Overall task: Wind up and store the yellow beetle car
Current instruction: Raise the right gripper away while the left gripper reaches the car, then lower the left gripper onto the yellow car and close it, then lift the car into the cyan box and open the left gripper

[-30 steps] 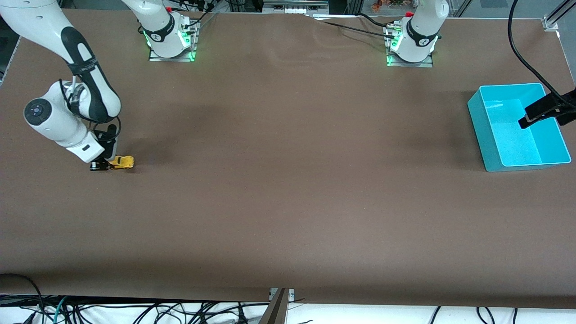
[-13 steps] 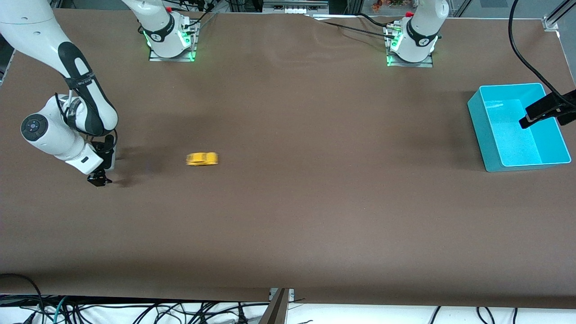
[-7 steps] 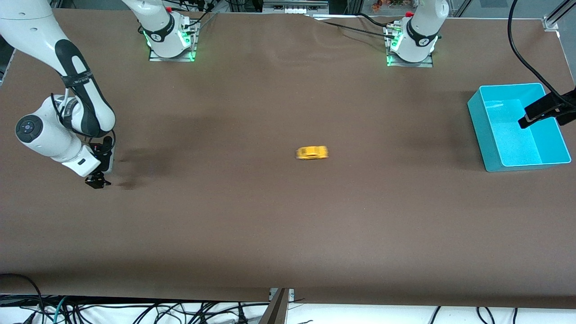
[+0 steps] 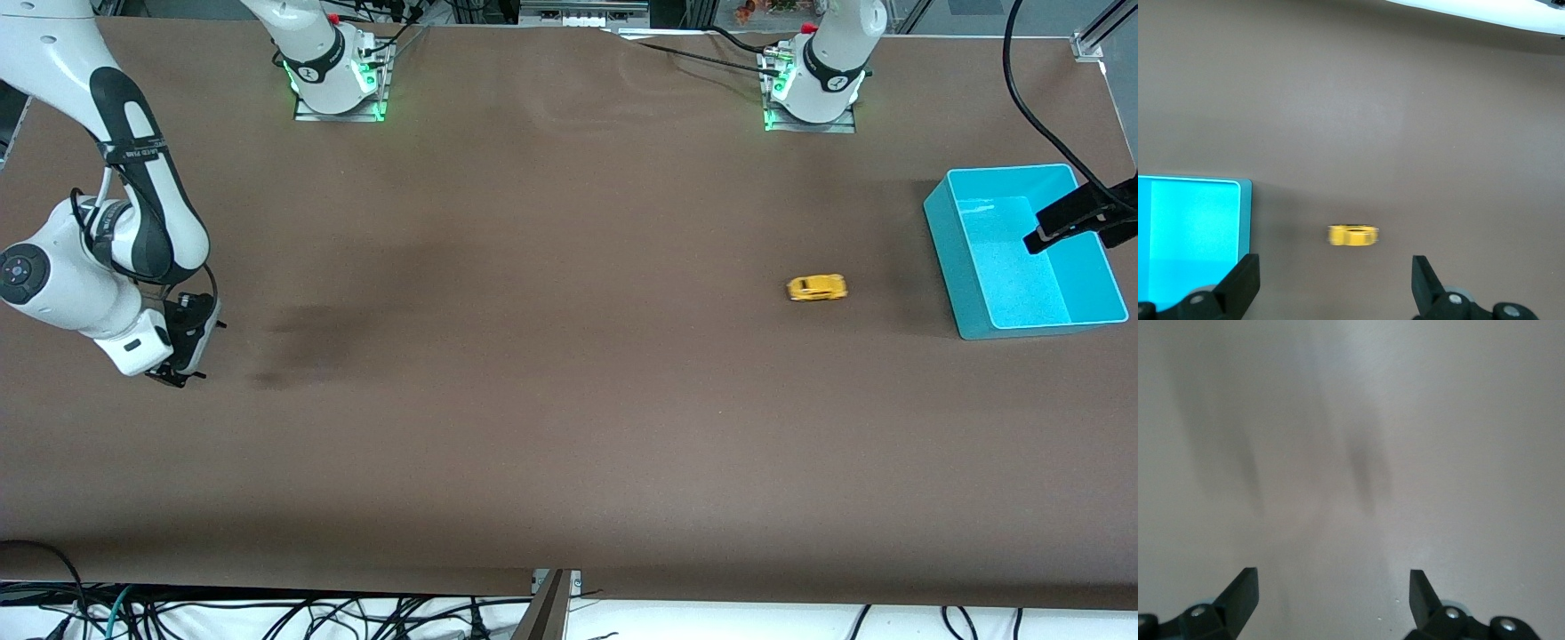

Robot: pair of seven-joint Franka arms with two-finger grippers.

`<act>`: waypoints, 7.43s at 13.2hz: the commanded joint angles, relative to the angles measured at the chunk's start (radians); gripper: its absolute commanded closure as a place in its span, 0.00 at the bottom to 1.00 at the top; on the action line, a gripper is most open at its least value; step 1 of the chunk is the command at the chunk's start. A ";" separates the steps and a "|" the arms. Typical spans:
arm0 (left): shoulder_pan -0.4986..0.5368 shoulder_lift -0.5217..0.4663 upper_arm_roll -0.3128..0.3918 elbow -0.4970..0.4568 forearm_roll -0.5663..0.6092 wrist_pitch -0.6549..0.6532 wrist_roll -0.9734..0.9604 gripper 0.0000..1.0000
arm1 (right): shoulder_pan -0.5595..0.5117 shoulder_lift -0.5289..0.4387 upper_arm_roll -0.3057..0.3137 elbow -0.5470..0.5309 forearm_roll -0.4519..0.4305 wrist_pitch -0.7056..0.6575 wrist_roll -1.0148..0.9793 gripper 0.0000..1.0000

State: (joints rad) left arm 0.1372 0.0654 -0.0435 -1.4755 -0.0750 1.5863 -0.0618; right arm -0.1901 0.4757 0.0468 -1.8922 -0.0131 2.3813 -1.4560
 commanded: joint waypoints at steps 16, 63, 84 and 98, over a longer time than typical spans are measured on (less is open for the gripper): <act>-0.008 0.050 -0.007 0.032 -0.052 -0.016 0.022 0.00 | 0.199 -0.061 0.038 0.562 0.008 -0.818 1.149 0.00; 0.249 0.176 -0.019 -0.991 0.339 1.055 1.476 1.00 | 0.152 -0.339 -0.099 0.443 -0.007 -0.985 1.233 0.00; 0.466 0.077 -0.095 -0.634 0.400 0.372 1.928 1.00 | 0.149 -0.328 -0.099 0.447 -0.011 -0.985 1.237 0.00; 0.573 0.160 -0.016 -0.956 0.451 0.785 1.842 0.52 | 0.144 -0.325 -0.099 0.447 -0.011 -0.985 1.227 0.00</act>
State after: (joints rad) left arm 0.7051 0.2475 -0.0581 -2.4135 0.3571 2.3628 1.8374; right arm -0.0375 0.1553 -0.0535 -1.4386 -0.0353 1.3888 -0.2173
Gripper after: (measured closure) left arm 0.551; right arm 0.000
